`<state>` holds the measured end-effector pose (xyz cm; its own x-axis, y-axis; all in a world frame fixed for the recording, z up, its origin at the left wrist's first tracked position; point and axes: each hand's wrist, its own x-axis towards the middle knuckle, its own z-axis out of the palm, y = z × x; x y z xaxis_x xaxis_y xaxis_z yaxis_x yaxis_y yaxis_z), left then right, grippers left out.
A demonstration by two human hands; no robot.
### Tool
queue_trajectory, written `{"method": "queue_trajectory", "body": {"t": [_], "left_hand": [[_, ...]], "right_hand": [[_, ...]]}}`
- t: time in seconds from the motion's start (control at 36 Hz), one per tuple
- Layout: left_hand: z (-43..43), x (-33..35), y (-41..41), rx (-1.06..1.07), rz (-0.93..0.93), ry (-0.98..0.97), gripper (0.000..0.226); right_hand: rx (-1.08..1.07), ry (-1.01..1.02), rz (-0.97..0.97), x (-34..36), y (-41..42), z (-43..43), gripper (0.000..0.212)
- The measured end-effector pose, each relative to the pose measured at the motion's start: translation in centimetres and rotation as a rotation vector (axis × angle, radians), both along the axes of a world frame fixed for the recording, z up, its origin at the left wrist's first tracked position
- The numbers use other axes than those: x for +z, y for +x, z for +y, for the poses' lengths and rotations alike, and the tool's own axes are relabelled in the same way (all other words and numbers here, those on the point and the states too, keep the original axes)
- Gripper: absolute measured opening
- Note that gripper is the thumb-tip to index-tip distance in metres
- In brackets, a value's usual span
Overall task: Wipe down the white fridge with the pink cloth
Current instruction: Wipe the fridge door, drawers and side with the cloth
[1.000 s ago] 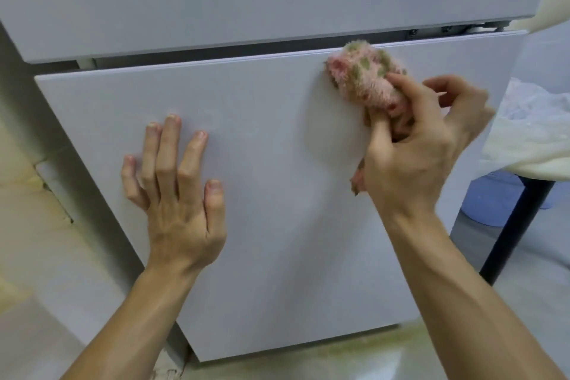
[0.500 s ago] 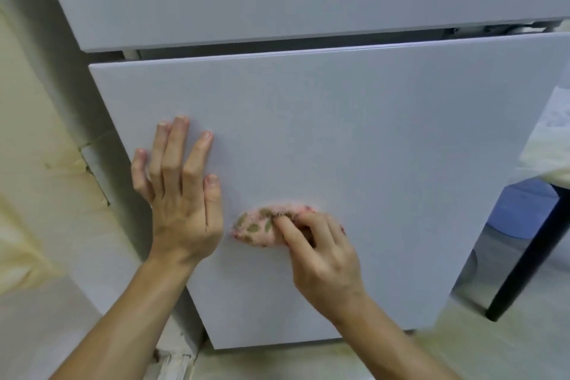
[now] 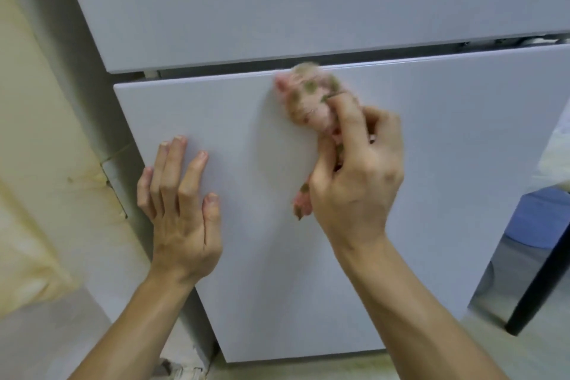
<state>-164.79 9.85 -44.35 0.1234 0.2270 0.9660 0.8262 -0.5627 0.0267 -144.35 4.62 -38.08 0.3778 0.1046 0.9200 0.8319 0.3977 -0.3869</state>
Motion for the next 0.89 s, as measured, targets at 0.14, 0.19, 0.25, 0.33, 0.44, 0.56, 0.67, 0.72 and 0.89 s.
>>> {"method": "queue_trajectory", "body": {"t": [0.14,0.19,0.25,0.33,0.44,0.56,0.67,0.72,0.89], "left_hand": [[0.5,-0.4,-0.8,-0.007,-0.029,-0.009,0.056],[0.6,-0.4,-0.9,-0.022,-0.023,-0.009,0.057],[0.6,-0.4,-0.8,-0.029,-0.025,-0.012,0.058],[0.5,-0.4,-0.5,-0.019,-0.036,-0.015,0.058],[0.6,-0.5,-0.6,0.001,-0.031,-0.014,0.061],[0.5,-0.5,-0.8,-0.005,-0.021,-0.015,0.064],[0.2,-0.2,-1.2,-0.013,0.006,-0.018,0.063],[-0.1,-0.3,-1.2,0.001,0.013,-0.023,0.063],[-0.4,-0.6,-1.7,0.054,0.025,-0.064,0.067]], "right_hand": [[0.029,-0.097,-0.242,-4.8,-1.9,-0.2,0.038],[0.050,-0.149,-0.362,-7.9,-2.2,-0.4,0.041],[0.093,-0.215,-0.469,-11.3,-2.2,-0.9,0.042],[0.161,-0.319,-0.565,-15.4,-1.7,-1.3,0.038],[0.188,-0.366,-0.601,-16.1,-1.3,-1.4,0.035],[0.178,-0.220,-0.485,-12.3,-1.3,-0.8,0.033],[0.103,-0.066,-0.213,-5.0,-1.4,0.1,0.032],[0.110,0.001,-0.075,-1.5,-1.8,0.4,0.035],[0.096,0.094,0.158,0.6,-4.9,1.2,0.040]]}}
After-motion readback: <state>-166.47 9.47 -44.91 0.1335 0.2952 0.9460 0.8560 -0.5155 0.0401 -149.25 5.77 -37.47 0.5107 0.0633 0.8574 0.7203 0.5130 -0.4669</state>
